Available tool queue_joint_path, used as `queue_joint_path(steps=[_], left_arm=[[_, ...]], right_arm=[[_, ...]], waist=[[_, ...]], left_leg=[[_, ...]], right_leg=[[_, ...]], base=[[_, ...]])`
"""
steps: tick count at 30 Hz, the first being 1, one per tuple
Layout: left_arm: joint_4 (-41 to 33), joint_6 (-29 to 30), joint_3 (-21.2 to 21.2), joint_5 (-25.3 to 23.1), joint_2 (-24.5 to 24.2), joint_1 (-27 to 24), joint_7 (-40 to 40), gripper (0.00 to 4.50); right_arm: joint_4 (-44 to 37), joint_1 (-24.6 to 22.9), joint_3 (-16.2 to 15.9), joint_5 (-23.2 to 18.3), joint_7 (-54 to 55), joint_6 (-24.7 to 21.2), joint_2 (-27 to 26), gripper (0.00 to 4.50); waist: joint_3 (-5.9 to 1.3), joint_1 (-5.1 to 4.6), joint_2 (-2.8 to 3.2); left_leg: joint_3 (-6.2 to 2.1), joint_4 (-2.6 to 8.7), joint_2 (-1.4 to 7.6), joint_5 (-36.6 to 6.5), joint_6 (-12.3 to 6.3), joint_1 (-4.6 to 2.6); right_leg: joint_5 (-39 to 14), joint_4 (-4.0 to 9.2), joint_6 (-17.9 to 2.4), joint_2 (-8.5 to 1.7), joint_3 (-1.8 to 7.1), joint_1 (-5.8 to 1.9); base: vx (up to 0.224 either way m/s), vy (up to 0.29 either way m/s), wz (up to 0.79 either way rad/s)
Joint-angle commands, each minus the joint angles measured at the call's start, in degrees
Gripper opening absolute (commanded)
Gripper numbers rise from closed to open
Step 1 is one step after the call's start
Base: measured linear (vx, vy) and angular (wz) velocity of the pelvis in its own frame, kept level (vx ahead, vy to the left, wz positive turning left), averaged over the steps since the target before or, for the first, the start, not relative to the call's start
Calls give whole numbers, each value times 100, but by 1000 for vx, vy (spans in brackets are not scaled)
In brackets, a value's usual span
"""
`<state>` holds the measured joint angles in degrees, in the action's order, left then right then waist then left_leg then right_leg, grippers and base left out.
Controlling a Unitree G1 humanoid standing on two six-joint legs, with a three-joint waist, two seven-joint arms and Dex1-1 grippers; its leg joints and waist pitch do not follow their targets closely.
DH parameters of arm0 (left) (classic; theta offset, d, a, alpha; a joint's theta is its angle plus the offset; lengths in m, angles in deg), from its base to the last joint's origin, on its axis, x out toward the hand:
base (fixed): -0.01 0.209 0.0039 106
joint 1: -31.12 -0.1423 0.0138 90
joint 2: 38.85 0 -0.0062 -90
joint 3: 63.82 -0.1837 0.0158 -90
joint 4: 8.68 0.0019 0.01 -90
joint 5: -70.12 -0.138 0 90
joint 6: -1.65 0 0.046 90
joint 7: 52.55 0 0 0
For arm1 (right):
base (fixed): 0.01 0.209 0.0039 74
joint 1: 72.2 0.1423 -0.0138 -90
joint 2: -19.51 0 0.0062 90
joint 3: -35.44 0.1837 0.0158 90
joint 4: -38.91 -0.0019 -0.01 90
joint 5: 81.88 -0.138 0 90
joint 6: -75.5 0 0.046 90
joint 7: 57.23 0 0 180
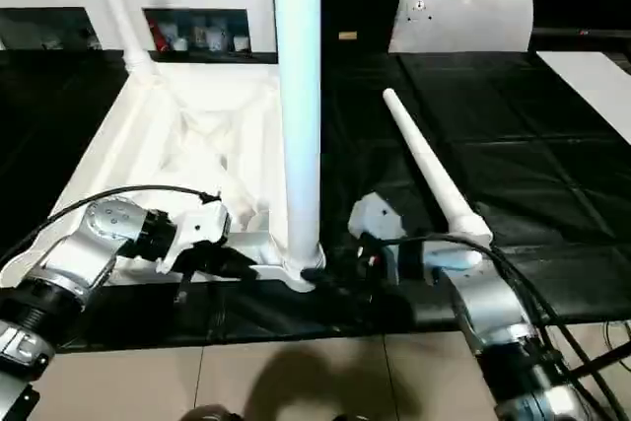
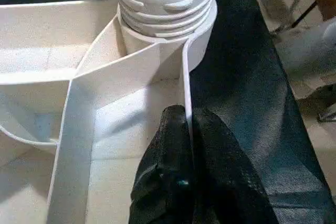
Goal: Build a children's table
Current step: Rotate leg to tighten
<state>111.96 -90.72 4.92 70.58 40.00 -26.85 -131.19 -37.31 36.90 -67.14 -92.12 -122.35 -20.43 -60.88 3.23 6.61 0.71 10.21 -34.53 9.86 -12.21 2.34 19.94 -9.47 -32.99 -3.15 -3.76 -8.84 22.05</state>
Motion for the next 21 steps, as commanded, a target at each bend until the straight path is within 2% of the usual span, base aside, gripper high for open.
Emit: queue_joint_path(steps=[1,8,13,15,21], left_arm=[[-83,-192,-353,-128,11,100,-419,0],[-137,-187,-406,-133,24,94,-495,0],[-153,-202,-420,-131,6,82,-579,0],[-136,-213,-419,-138,8,90,-596,0],[-106,-245,-413,-144,-32,95,-626,0]], right_arm=[[191,207,-169,17,-322,93,17,417],[490,390,-306,25,-500,176,-76,362],[723,518,-366,-20,-730,138,-170,325],[798,559,-390,-26,-800,150,-180,293],[939,626,-472,-64,-938,167,-231,269]], waist=[[-402,-30,4],[-398,-8,7],[-381,-12,-2],[-385,-5,-2],[-389,-12,0]], left_leg=[[-168,401,469,-745,-343,-46],[-170,407,489,-717,-332,-47],[-161,404,462,-786,-341,-32],[-164,404,465,-741,-335,-36],[-171,407,477,-724,-343,-36]], right_leg=[[-1794,424,-583,-664,482,-306],[-1641,389,-676,-664,493,-300],[-1902,425,-607,-670,480,-307],[-1923,429,-572,-666,483,-307],[-1837,409,-600,-663,482,-305]], base=[[0,0,0],[0,0,0],[0,0,0],[0,0,0],[0,0,0]])
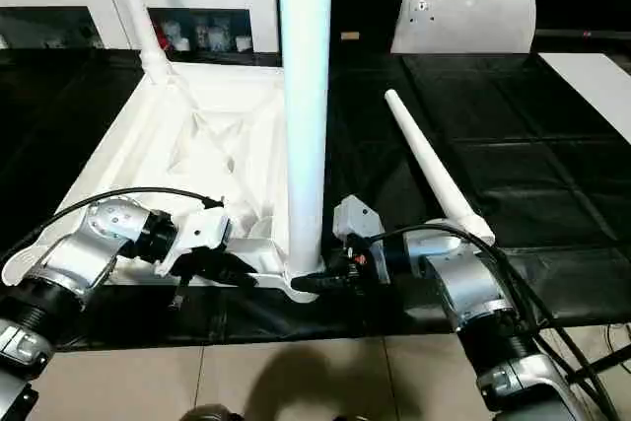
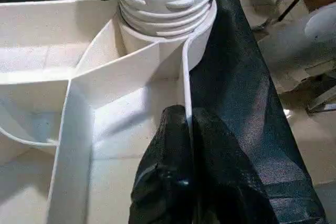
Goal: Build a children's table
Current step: Rotate leg to tighten
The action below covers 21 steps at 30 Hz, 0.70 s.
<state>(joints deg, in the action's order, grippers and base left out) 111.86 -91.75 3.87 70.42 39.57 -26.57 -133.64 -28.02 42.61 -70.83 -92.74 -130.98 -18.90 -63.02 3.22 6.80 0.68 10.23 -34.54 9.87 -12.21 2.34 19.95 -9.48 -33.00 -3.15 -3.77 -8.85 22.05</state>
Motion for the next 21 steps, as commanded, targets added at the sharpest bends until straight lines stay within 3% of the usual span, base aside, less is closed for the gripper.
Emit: queue_joint_path(steps=[1,6,10,12,13,15,16,17,18,19,20,21], left_arm=[[-94,-133,-296,-117,4,60,-381,0],[-150,35,-180,-28,37,1,-257,0],[-197,772,222,-47,449,-1,997,0],[-285,1110,384,11,638,-21,1420,0],[-423,1515,523,33,900,-26,1923,0],[-475,1741,614,42,1094,-10,2257,0],[-529,2068,747,54,1414,36,2748,0],[-532,2089,755,54,1436,40,2780,0],[-561,2264,825,45,1637,69,3069,0],[-576,2508,916,15,2017,142,3573,0],[-591,2590,936,-12,2118,161,3725,0],[-532,2611,1006,-44,2290,233,4038,0]], right_arm=[[27,58,-102,-4,-96,11,-35,268],[-44,-55,-74,-71,-130,-70,-121,266],[-392,-456,166,-146,1003,-492,-646,266],[-444,-565,238,-67,1600,-634,-926,265],[-468,-643,321,-61,2158,-847,-1275,264],[-448,-658,396,-85,2492,-972,-1511,264],[-351,-616,507,-97,2992,-1083,-1883,264],[-343,-612,514,-97,3025,-1090,-1908,264],[-264,-563,588,-70,3346,-1153,-2121,264],[18,-363,773,12,4033,-1277,-2497,262],[86,-305,835,53,4242,-1327,-2601,262],[274,-151,866,169,4493,-1313,-2669,259]], waist=[[-390,-27,12],[-387,-33,26],[-372,-33,40],[-345,-57,53],[-316,-124,19],[-267,-222,29],[-258,-260,51],[-251,-340,29],[-262,-405,50],[-272,-486,138],[-277,-543,123],[-292,-611,136]], left_leg=[[-170,406,475,-735,-338,-41],[-173,411,484,-782,-311,-42],[-183,431,510,-862,-235,-52],[-207,451,475,-1132,-76,-92],[-202,445,405,-1312,-22,-98],[-214,428,382,-1582,23,-151],[-223,417,367,-1698,41,-165],[-226,373,338,-1870,49,-211],[-241,357,316,-1947,7,-225],[-288,397,403,-2084,10,-204],[-327,424,444,-2194,21,-180],[-375,472,497,-2324,7,-117]], right_leg=[[-1847,417,-604,-665,481,-303],[-1839,418,-625,-665,480,-302],[-1930,443,-621,-673,488,-295],[-2408,507,-516,-689,451,-286],[-2910,599,-314,-683,416,-303],[-3416,709,-111,-670,342,-257],[-3545,730,-58,-663,306,-257],[-3789,827,89,-654,230,-228],[-3829,871,181,-655,167,-250],[-3568,865,139,-651,113,-297],[-3411,847,136,-642,79,-325],[-3102,771,149,-650,86,-402]], base=[[0,0,0],[0,0,0],[0,0,0],[0,0,0],[0,0,0],[0,0,0],[0,0,0],[0,0,0],[0,0,0],[0,0,0],[0,0,0],[0,0,0]])
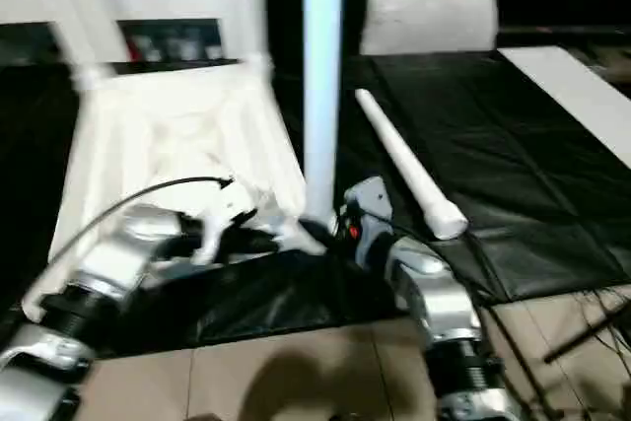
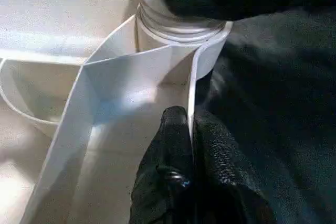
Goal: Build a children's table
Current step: Rotate leg to tighten
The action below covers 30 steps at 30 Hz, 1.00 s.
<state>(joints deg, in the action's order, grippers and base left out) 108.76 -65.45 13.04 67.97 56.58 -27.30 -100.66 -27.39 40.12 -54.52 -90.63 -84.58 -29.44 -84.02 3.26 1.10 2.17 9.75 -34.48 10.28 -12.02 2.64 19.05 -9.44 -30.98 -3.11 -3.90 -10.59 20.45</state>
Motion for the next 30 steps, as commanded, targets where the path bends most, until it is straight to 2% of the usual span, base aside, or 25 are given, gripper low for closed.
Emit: queue_joint_path(steps=[1,2,3,4,5,6,7,8,9,11,12,14,18,20,21,23,24,25,28,29,30], left_arm=[[-176,-19,144,169,724,369,994,0],[-177,-1,181,132,840,417,1202,0],[-182,-10,188,109,895,444,1290,0],[-220,-16,173,76,935,461,1321,0],[-258,-39,135,48,945,463,1268,0],[-229,-125,87,11,888,456,1183,0],[-210,-203,19,-51,810,441,1109,0],[-183,-281,-16,-89,749,430,1061,0],[-141,-381,-40,-121,662,413,991,0],[-132,-398,-52,-143,630,402,963,0],[-127,-467,-83,-162,573,386,887,0],[-130,-533,-118,-182,502,358,811,0],[-129,-659,-117,-146,456,341,686,0],[-37,-897,-182,-193,366,338,621,0],[8,-989,-203,-216,342,339,621,0],[223,-1282,-193,-268,343,350,730,0],[291,-1413,-40,-115,398,313,713,27],[288,-1442,13,-74,414,297,732,44],[221,-1428,138,99,473,251,660,57],[166,-1475,187,169,499,221,657,66],[86,-1511,270,308,540,176,624,80]], right_arm=[[383,234,-728,67,107,-231,-613,259],[529,359,-640,112,382,-273,-677,257],[626,441,-546,83,543,-334,-728,257],[705,517,-408,-7,685,-438,-800,257],[683,532,-359,-36,690,-443,-830,257],[621,491,-364,-24,652,-415,-814,290],[546,438,-329,-13,656,-408,-819,310],[511,403,-256,-54,700,-387,-830,310],[449,340,-157,-114,746,-354,-830,324],[440,319,-120,-89,763,-365,-830,353],[429,284,-85,-56,803,-330,-815,353],[436,238,-16,-37,895,-271,-771,364],[288,130,-45,47,885,-123,-651,405],[-168,-102,42,-35,773,-170,-525,416],[-326,-184,72,-39,762,-169,-478,433],[-778,-432,174,-70,804,-146,-370,433],[-1227,-690,308,-243,755,-160,-320,450],[-1353,-764,357,-321,742,-171,-319,450],[-1551,-895,485,-401,817,-149,-307,450],[-1679,-988,521,-412,839,-131,-279,450],[-1870,-1109,583,-412,917,-132,-266,450]], waist=[[-307,-89,-7],[-303,-98,-26],[-304,-128,-28],[-314,-124,-26],[-342,-106,-12],[-383,-78,30],[-410,-74,24],[-428,-61,15],[-429,-34,11],[-457,-4,14],[-454,3,21],[-438,26,53],[-412,54,51],[-411,68,17],[-423,95,20],[-416,112,-31],[-414,144,-14],[-417,172,-25],[-415,201,-21],[-406,195,-67],[-398,209,-85]], left_leg=[[-306,468,440,-2356,-40,-38],[-284,436,385,-2301,-64,-63],[-231,376,268,-2017,-128,-49],[-222,360,235,-1816,-165,-17],[-214,378,252,-1487,-260,37],[-232,401,317,-1195,-332,65],[-240,407,352,-1037,-369,80],[-240,408,386,-802,-450,104],[-212,386,374,-655,-523,117],[-199,367,352,-429,-610,165],[-190,352,342,-326,-650,176],[-175,350,331,-403,-657,173],[-176,381,359,-720,-505,122],[-179,388,364,-688,-520,126],[-184,392,385,-628,-515,113],[-173,400,385,-587,-534,117],[-158,386,369,-610,-546,106],[-155,392,371,-596,-567,115],[-166,406,406,-658,-489,103],[-160,413,407,-689,-477,103],[-154,413,389,-705,-473,108]], right_leg=[[-2961,547,91,-651,318,-201],[-3030,575,79,-660,326,-169],[-3214,618,23,-704,334,-156],[-3243,624,15,-713,329,-187],[-3065,594,-2,-715,380,-209],[-2574,504,-110,-700,434,-206],[-2242,447,-197,-687,459,-205],[-1719,345,-384,-671,498,-192],[-1497,310,-525,-693,532,-181],[-1234,251,-643,-716,545,-229],[-1101,226,-689,-704,558,-215],[-1280,248,-658,-701,553,-204],[-1809,325,-466,-675,536,-176],[-1776,325,-407,-666,550,-179],[-1655,291,-436,-675,564,-173],[-1564,279,-458,-675,571,-171],[-1643,298,-391,-686,578,-172],[-1679,302,-364,-696,578,-174],[-1801,314,-383,-703,565,-145],[-1830,324,-372,-696,566,-145],[-1900,326,-329,-703,570,-151]], base=[[0,0,0],[0,0,0],[0,0,0],[0,0,0],[0,0,0],[0,0,0],[0,0,0],[0,0,0],[0,0,0],[0,0,0],[0,0,0],[0,0,0],[0,0,0],[0,0,0],[0,0,0],[0,0,0],[0,0,0],[0,0,0],[0,0,0],[0,0,0],[0,0,0]])
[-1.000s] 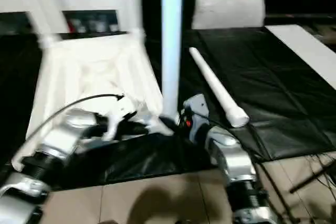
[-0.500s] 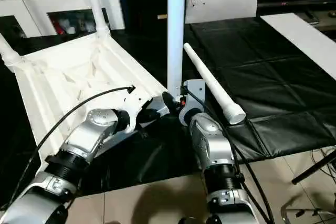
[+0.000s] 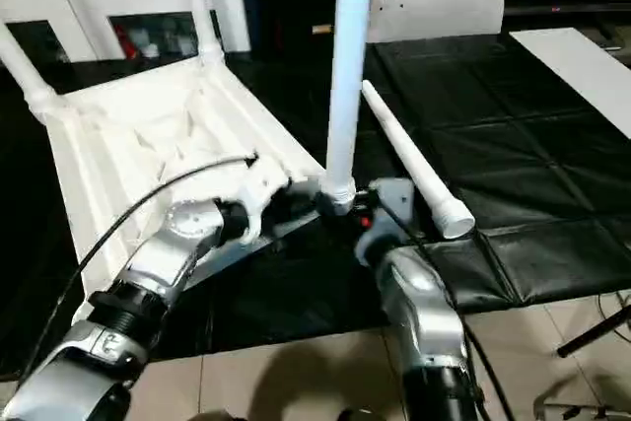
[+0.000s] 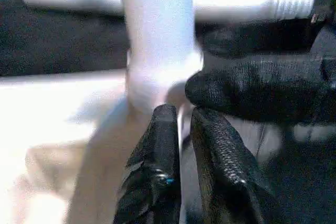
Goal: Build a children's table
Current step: Rotate leg to tighten, then rotate table base
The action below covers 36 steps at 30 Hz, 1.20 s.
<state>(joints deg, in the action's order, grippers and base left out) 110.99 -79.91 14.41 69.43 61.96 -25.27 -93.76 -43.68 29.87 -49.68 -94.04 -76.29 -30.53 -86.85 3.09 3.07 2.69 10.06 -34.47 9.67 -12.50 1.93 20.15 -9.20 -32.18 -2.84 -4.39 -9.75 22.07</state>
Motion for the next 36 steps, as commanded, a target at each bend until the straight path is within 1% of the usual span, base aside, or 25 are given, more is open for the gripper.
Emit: queue_joint_path(steps=[1,2,3,6,7,9,10,11,12,13,14,15,16,18,19,20,22,23,25,28,30,32,34,35,36], left_arm=[[-179,-23,194,264,28,-50,-105,92],[-247,-37,285,367,46,-85,-102,96],[-264,-86,343,436,54,-102,-92,96],[-506,164,800,717,-117,-215,113,96],[-512,194,863,682,-188,-216,213,96],[-515,216,921,624,-279,-215,326,96],[-605,282,1022,378,-650,-230,560,96],[-628,303,1043,340,-716,-234,595,96],[-789,448,1167,81,-1124,-265,799,79],[-930,587,1257,-143,-1436,-301,941,61],[-1013,679,1308,-271,-1618,-326,1013,58],[-1127,840,1410,-427,-1873,-383,1105,51],[-1294,1113,1559,-568,-2178,-494,1226,39],[-1385,1279,1600,-668,-2385,-586,1225,18],[-1414,1342,1600,-734,-2488,-635,1240,18],[-1453,1441,1588,-855,-2672,-724,1253,14],[-1449,1610,1546,-978,-2906,-843,1300,7],[-1439,1622,1539,-995,-2932,-854,1311,7],[-1317,1756,1372,-1156,-3141,-950,1331,7],[-1395,2066,1165,-1341,-3257,-1099,1216,7],[-1467,2209,1006,-1552,-3357,-1192,1179,7],[-1637,2413,861,-1595,-3453,-1306,987,7],[-1952,2743,697,-1386,-3492,-1470,547,7],[-1964,2754,693,-1374,-3492,-1475,531,7],[-2145,2923,638,-1165,-3465,-1540,298,7]], right_arm=[[-333,-127,148,-119,134,-94,-8,450],[-454,-182,189,-179,163,-253,-10,450],[-562,-232,206,-232,185,-384,-1,450],[-942,-502,14,-206,42,-804,234,450],[-974,-530,-43,-197,6,-919,276,450],[-998,-554,-117,-173,-34,-1043,328,450],[-1006,-582,-398,-16,-166,-1214,475,450],[-1006,-585,-445,7,-189,-1242,498,450],[-984,-575,-674,115,-275,-1360,576,450],[-947,-538,-788,156,-293,-1429,577,450],[-923,-511,-849,172,-298,-1473,572,450],[-874,-462,-929,210,-295,-1494,553,450],[-831,-393,-1018,231,-250,-1584,535,450],[-765,-323,-1051,232,-223,-1663,522,450],[-711,-276,-1083,253,-229,-1694,533,450],[-591,-177,-1149,319,-233,-1737,557,450],[-370,23,-1219,409,-211,-1792,567,450],[-342,50,-1224,417,-207,-1797,564,450],[-91,300,-1279,479,-187,-1880,547,450],[140,523,-1396,555,-166,-2002,553,450],[273,630,-1405,558,-127,-2037,519,450],[403,723,-1402,563,-127,-2013,490,450],[624,851,-1426,608,-189,-1849,478,450],[632,856,-1427,609,-191,-1841,477,450],[766,936,-1412,609,-220,-1751,455,450]], waist=[[-378,21,-129],[-379,27,-118],[-375,19,-130],[-382,17,-122],[-380,8,-134],[-364,-15,-123],[-359,-13,-83],[-357,-34,-97],[-359,-43,-80],[-361,-90,-70],[-361,-90,-70],[-370,-126,-40],[-367,-121,-30],[-361,-120,-13],[-369,-101,-21],[-363,-77,-6],[-357,-67,-20],[-352,-61,2],[-354,-46,0],[-354,-43,-26],[-360,-39,-20],[-357,-42,-43],[-356,-36,-15],[-358,-39,-15],[-348,-43,-13]], left_leg=[[-181,413,448,-646,-402,2],[-181,418,445,-639,-401,1],[-182,419,439,-658,-387,-3],[-188,415,445,-609,-376,11],[-188,418,435,-595,-396,23],[-174,408,386,-709,-395,6],[-183,403,376,-759,-343,-14],[-186,417,389,-771,-328,-12],[-206,426,400,-787,-303,-5],[-229,439,417,-783,-300,15],[-229,439,417,-783,-300,15],[-224,419,417,-788,-260,-18],[-218,417,423,-741,-236,-29],[-226,427,438,-671,-235,-26],[-231,429,464,-676,-208,-56],[-234,437,478,-702,-167,-75],[-222,449,472,-779,-106,-68],[-228,457,462,-848,-67,-63],[-226,457,458,-945,4,-88],[-220,454,454,-903,15,-72],[-221,446,445,-830,-3,-55],[-223,450,459,-808,-18,-53],[-225,451,466,-833,14,-69],[-223,452,473,-849,35,-77],[-221,456,473,-932,65,-75]], right_leg=[[-1950,449,-331,-659,494,-316],[-1996,460,-313,-665,494,-312],[-2030,470,-304,-652,485,-304],[-1923,438,-289,-641,486,-328],[-1894,443,-279,-627,479,-327],[-2162,497,-160,-613,455,-312],[-2317,522,-81,-601,442,-297],[-2305,510,-65,-576,441,-299],[-2252,493,-30,-577,439,-306],[-2080,449,-64,-568,447,-311],[-2080,449,-64,-568,447,-311],[-1979,436,-144,-575,454,-292],[-1905,420,-224,-580,467,-288],[-1781,397,-305,-568,473,-282],[-1710,371,-376,-580,487,-269],[-1638,348,-453,-582,496,-246],[-1598,337,-501,-584,513,-250],[-1634,339,-523,-594,517,-258],[-1639,349,-527,-604,533,-248],[-1568,338,-569,-620,549,-264],[-1549,324,-598,-624,553,-280],[-1548,322,-597,-625,554,-278],[-1581,315,-651,-638,560,-268],[-1578,315,-667,-641,563,-264],[-1628,323,-691,-647,563,-262]], base=[[0,0,0],[0,0,0],[0,0,0],[0,0,0],[0,0,0],[0,0,0],[0,0,0],[0,0,0],[0,0,0],[0,0,0],[0,0,0],[0,0,0],[0,0,0],[0,0,0],[0,0,0],[0,0,0],[0,0,0],[0,0,0],[0,0,0],[0,0,0],[0,0,0],[0,0,0],[0,0,0],[0,0,0],[0,0,0]])
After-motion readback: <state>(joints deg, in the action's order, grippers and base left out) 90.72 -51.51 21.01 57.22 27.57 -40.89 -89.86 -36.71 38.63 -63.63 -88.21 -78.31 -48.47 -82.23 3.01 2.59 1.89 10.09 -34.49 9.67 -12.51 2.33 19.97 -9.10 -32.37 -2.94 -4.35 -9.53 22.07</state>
